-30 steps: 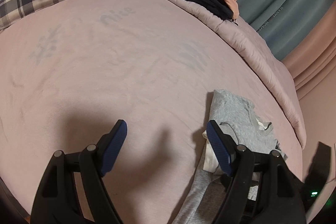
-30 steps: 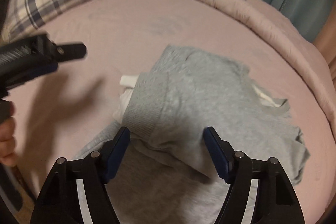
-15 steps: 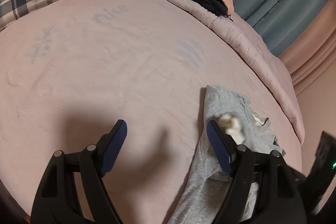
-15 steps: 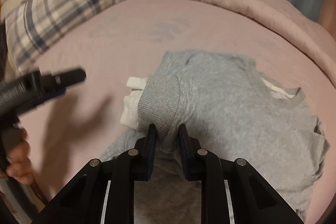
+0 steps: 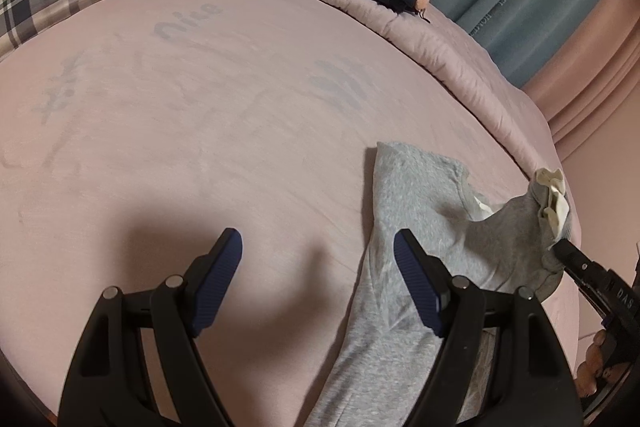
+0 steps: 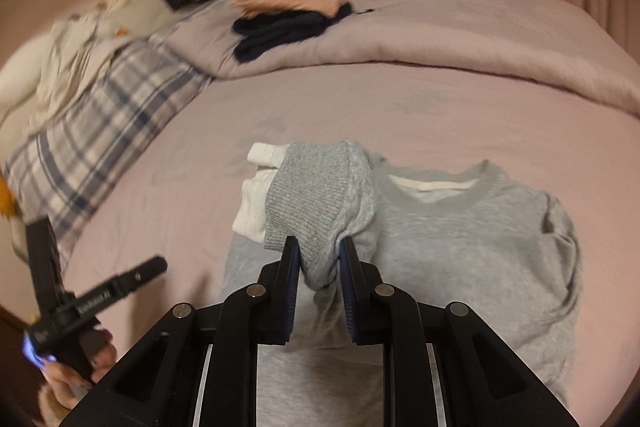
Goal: Fold small clothes
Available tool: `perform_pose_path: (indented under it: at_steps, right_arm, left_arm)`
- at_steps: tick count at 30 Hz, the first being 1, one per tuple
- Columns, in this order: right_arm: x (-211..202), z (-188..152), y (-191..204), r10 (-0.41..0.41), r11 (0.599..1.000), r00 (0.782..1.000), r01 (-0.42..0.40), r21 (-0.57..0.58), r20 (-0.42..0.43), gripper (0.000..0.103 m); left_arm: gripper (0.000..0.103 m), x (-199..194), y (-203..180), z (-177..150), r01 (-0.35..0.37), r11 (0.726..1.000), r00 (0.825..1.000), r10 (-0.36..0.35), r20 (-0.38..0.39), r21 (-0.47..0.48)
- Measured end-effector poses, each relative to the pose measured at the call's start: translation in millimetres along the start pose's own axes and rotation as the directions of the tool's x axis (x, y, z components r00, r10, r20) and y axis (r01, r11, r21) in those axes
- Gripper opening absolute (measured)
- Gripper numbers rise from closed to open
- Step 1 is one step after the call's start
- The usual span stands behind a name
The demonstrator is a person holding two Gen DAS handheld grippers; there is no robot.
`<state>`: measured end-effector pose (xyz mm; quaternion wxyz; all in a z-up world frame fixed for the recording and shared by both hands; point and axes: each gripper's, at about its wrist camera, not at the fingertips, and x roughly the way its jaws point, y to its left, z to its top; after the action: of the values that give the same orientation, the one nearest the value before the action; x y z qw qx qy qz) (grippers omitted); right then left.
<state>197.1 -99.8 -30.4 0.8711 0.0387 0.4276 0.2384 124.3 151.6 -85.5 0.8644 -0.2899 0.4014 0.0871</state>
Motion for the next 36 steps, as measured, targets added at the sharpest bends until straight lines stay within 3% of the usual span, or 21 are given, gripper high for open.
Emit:
perform_pose_path:
  at_steps: [7, 18, 21, 24, 26, 28, 36]
  right_arm:
    - [9, -11, -40, -0.019, 0.989, 0.999, 0.025, 0.147, -0.045, 0.021]
    - [29, -34, -76, -0.077, 0.958, 0.984, 0.118, 0.263, -0.163, 0.023]
    - [21, -35, -85, -0.127, 0.947, 0.98, 0.167, 0.273, -0.156, 0.031]
    - [10, -35, -93, -0.178, 0.939, 0.975, 0.209, 0.272, -0.134, 0.033]
    - [6, -36, -97, -0.184, 0.935, 0.974, 0.215, 0.283, -0.132, 0.042]
    - [0, -36, -102, -0.182, 0.926, 0.976, 0.212, 0.312, -0.122, 0.063]
    - [-7, -25, -100, -0.152, 0.924, 0.985, 0.17, 0.343, -0.078, 0.065]
  left_arm:
    - [0.078, 14, -10, -6, 0.003, 0.999, 0.999, -0.002, -0.039, 0.039]
    - [0.078, 37, -22, -18, 0.007, 0.995, 0.993, 0.004, -0.115, 0.099]
    - [0.078, 41, -24, -21, 0.011, 0.994, 0.991, 0.004, -0.131, 0.108]
    - [0.078, 43, -27, -24, 0.024, 0.993, 0.99, -0.008, -0.142, 0.114]
    - [0.078, 43, -28, -25, 0.032, 0.992, 0.989, -0.014, -0.148, 0.119]
    - [0.078, 43, -30, -26, 0.032, 0.992, 0.989, -0.013, -0.15, 0.125]
    - [0.078, 47, -37, -31, 0.045, 0.989, 0.986, -0.021, -0.166, 0.144]
